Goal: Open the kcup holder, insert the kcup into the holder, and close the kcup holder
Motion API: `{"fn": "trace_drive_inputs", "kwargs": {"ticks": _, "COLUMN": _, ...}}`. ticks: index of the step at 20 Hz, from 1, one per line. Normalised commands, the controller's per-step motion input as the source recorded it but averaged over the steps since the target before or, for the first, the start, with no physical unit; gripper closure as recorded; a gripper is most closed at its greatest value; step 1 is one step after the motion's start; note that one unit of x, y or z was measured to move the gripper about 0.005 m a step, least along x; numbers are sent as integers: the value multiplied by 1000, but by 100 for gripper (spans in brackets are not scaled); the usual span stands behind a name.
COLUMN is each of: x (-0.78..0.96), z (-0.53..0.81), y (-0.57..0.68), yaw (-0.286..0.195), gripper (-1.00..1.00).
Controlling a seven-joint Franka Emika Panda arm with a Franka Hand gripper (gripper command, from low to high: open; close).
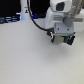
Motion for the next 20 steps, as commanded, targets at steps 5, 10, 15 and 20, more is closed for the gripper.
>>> {"fn": "trace_drive_inputs", "kwargs": {"ticks": 5, "x": -543, "z": 46, "y": 510, "yaw": 98, "gripper": -100}}
{"fn": "trace_drive_inputs", "kwargs": {"ticks": 10, "x": -598, "z": 46, "y": 511, "yaw": 90, "gripper": -100}}
{"fn": "trace_drive_inputs", "kwargs": {"ticks": 15, "x": -749, "z": 5, "y": 445, "yaw": 77, "gripper": -100}}
{"fn": "trace_drive_inputs", "kwargs": {"ticks": 20, "x": -869, "z": -19, "y": 360, "yaw": 76, "gripper": -100}}
